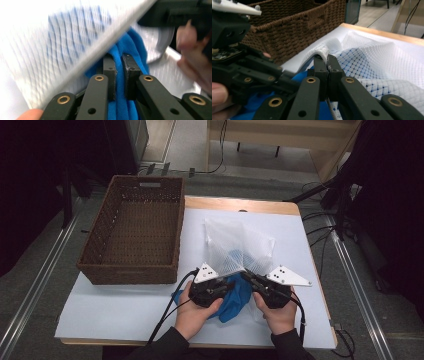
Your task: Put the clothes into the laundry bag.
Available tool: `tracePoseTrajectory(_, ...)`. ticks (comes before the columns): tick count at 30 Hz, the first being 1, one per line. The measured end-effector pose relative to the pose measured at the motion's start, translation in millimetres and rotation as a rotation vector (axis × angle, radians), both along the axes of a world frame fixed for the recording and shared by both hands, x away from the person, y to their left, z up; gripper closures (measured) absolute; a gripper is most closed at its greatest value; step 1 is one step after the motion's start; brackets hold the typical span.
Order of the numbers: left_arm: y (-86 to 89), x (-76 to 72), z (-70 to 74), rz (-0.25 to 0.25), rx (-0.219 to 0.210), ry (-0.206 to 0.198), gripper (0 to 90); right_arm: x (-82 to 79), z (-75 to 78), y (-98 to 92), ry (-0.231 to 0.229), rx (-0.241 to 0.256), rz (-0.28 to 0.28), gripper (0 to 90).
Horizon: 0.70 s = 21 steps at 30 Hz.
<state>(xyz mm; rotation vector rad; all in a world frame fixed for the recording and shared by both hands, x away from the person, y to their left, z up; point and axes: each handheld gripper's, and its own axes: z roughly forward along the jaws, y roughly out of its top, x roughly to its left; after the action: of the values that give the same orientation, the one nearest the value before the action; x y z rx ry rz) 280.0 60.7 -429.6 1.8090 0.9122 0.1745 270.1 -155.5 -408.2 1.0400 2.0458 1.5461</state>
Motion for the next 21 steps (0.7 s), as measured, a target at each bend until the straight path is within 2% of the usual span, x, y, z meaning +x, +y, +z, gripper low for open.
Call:
tracePoseTrajectory(2, -1.3, 0.5, 0.8, 0.037, -0.031, -0.038, 82.7, -2.0, 2.8, -0.3, -0.009, 0.005, 0.000, 89.9)
tracePoseTrajectory(3, -1.7, 2.4, 0.0, 0.067, -0.027, -0.036, 82.0, -2.0, 2.9, -0.6, -0.010, 0.002, 0.001, 90.0)
tracePoseTrajectory(4, -1.5, 7.0, -3.2, 0.086, -0.041, 0.003, 81.2, -1.8, 2.4, -0.7, -0.007, 0.000, 0.000, 90.0)
tracePoseTrajectory(5, -0.2, 11.4, -6.3, 0.082, -0.056, 0.060, 79.9, -1.0, 0.8, -0.9, -0.006, -0.010, -0.003, 90.0)
tracePoseTrajectory(7, 1.9, 15.5, -10.8, 0.044, -0.069, 0.120, 78.0, -0.2, -1.7, -1.5, 0.001, -0.017, -0.006, 89.9)
tracePoseTrajectory(10, 2.3, 14.7, -14.4, 0.019, -0.016, 0.112, 75.7, 1.7, -3.9, -4.0, 0.003, -0.019, -0.012, 90.0)
tracePoseTrajectory(11, 2.6, 15.6, -15.9, 0.007, -0.009, 0.124, 72.2, 2.1, -4.2, -4.7, 0.007, -0.019, -0.015, 89.9)
tracePoseTrajectory(12, 2.3, 15.6, -16.8, 0.008, 0.005, 0.133, 65.3, 2.9, -4.8, -5.2, 0.008, -0.020, -0.019, 89.9)
tracePoseTrajectory(13, 2.5, 14.1, -16.6, 0.015, 0.026, 0.123, 55.2, 3.3, -5.4, -5.4, 0.011, -0.021, -0.022, 89.9)
tracePoseTrajectory(14, 4.3, 10.8, -15.3, 0.011, 0.031, 0.104, 48.7, 3.7, -6.1, -5.6, 0.011, -0.025, -0.022, 90.0)
tracePoseTrajectory(17, 12.6, -1.4, -10.6, -0.038, 0.036, 0.074, 33.6, 3.5, -7.3, -6.4, 0.010, -0.037, -0.029, 89.9)
tracePoseTrajectory(19, 18.7, -9.3, -10.2, -0.068, 0.078, 0.054, 27.5, 4.2, -7.6, -7.3, 0.012, -0.035, -0.032, 89.9)
tracePoseTrajectory(21, 21.8, -14.6, -16.7, -0.091, 0.146, 0.069, 23.2, 5.0, -8.4, -7.5, 0.016, -0.034, -0.035, 89.9)
